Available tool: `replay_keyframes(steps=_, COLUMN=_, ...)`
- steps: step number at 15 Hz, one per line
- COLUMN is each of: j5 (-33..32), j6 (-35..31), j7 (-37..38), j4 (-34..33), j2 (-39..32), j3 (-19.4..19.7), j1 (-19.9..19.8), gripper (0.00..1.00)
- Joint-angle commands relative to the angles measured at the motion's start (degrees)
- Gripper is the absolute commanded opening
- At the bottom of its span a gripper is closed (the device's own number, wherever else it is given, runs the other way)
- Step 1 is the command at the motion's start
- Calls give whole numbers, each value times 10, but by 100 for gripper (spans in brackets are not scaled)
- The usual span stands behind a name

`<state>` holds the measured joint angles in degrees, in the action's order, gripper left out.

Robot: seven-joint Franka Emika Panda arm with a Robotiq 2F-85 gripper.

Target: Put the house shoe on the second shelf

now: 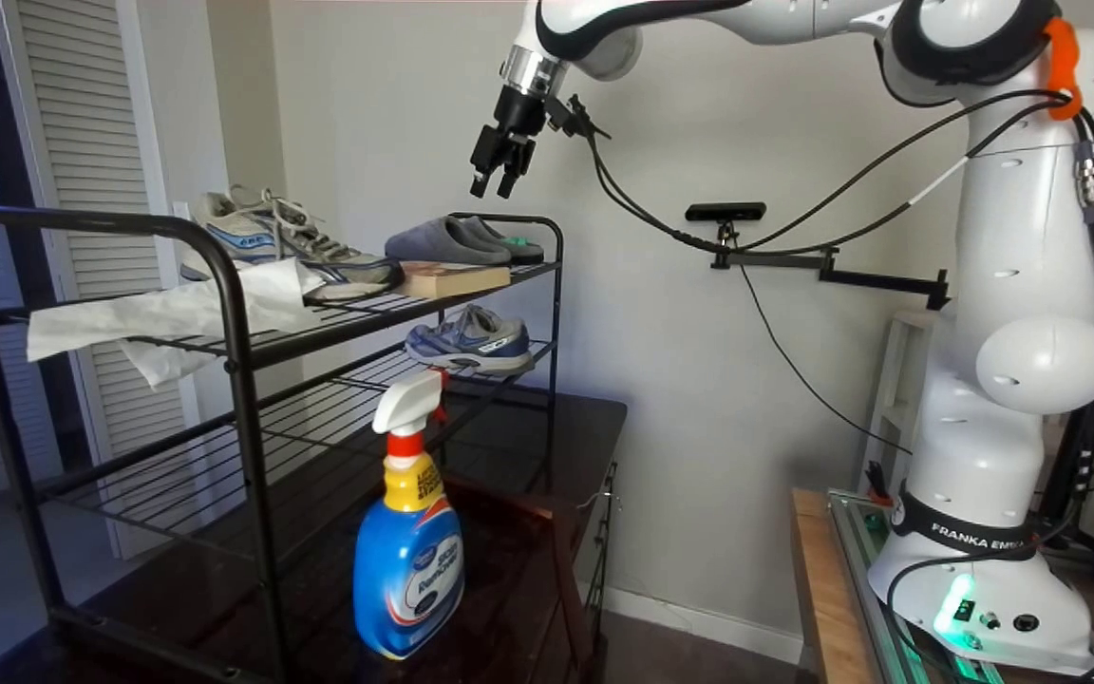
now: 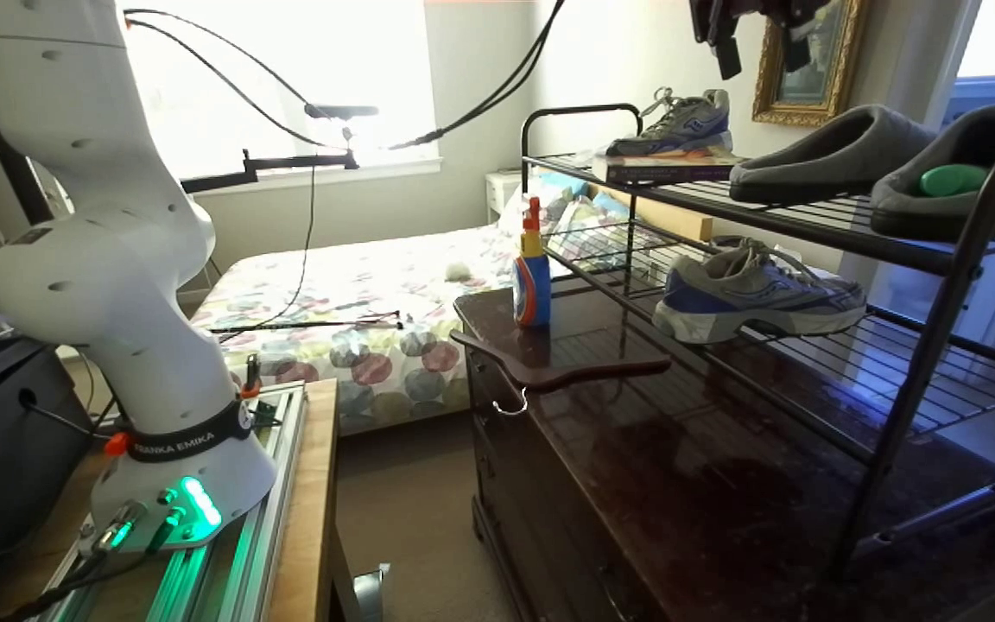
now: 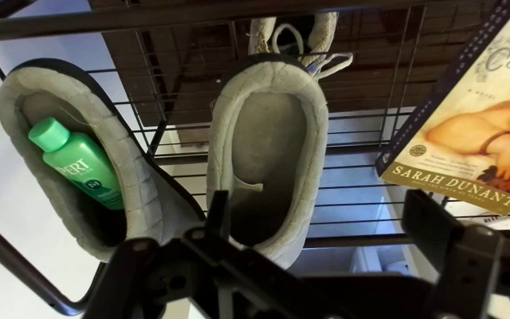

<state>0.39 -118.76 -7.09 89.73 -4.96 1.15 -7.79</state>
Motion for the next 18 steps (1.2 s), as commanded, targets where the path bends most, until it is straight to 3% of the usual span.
replay_keyframes(steps=1, j5=59, j6=74, j7=-53, j4=-123, j2=-84, j3=19, j1=-8, gripper=100)
replay_keyframes(steps=7, j5=66, j6=99, j7=-42, j4=-190, j2=-150, j3=28, j1=-23, gripper=100)
replay_keyframes(steps=18, j5=80, j6=85, j7=-12, j4=-299, j2=-253, j3=24, j1=-32, gripper=100)
